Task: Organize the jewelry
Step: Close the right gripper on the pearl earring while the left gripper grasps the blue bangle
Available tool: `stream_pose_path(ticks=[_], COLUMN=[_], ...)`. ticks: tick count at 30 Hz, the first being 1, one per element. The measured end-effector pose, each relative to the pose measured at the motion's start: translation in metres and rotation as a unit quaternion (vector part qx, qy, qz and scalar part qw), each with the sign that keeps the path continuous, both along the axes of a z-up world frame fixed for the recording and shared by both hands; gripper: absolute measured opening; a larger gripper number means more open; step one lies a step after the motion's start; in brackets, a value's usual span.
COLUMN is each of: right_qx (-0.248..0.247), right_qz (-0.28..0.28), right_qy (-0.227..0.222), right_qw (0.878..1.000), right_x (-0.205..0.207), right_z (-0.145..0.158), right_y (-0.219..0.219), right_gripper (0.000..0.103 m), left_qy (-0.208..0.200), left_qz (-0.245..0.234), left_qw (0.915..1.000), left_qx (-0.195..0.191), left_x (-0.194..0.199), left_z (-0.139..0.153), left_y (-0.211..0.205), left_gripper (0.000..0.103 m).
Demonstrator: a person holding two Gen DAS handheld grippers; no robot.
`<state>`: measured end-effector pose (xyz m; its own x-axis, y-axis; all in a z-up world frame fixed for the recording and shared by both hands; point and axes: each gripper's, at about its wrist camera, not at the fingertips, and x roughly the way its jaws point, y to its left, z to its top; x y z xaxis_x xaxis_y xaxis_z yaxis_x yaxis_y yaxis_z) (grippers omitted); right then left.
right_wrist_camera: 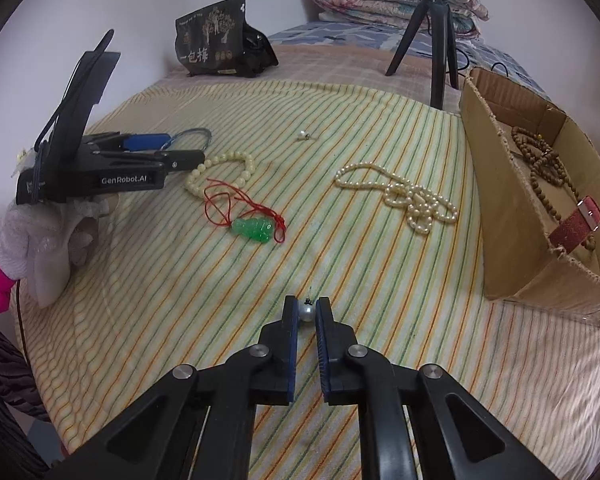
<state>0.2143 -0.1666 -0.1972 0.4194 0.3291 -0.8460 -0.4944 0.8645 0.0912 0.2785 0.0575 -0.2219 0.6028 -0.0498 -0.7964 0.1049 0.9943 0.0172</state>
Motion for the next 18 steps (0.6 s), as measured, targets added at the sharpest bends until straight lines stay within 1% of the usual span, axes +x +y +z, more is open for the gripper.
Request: stream_pose_path(ticks=[4, 9, 11, 14, 18], right_qx=[0.011, 0.020, 0.027, 0.034, 0.030], right_qz=[-0.006, -0.014, -0.023, -0.041, -0.071], right_qy=[-0.014, -0.045, -0.059, -0.079, -0.098], right_qw=[1.000, 0.999, 0.998, 0.995, 0.992], right_x=[-0.003, -0.005, -0.005, -0.002, 0.007], right_z=[0.013, 0.040, 0.055, 0.076, 0.094], right_y=[-0.006, -0.014, -0.022, -0.036, -0.061], right_gripper=[0.006, 0.006, 0.006, 0.006, 0.006], left_qy=[-0.015, -0.048, -0.064, -0.075, -0.087], left_qz=[0.001, -0.012, -0.021, -0.033, -0.062], left_qw=[0.9999, 0.9987, 0.9975, 0.9959, 0.9936], left_qx=[-0.001, -0.012, -0.021, -0.038, -0.038], left_x=[-0.004, -0.006, -0.004, 0.003, 0.012], left_z=[0.014, 0.048, 0.065, 0.081, 0.098], left_y=[0.000, -0.010, -0.020, -0.034, -0.068], left_gripper=[0.073, 0.073, 0.073, 0.073, 0.073])
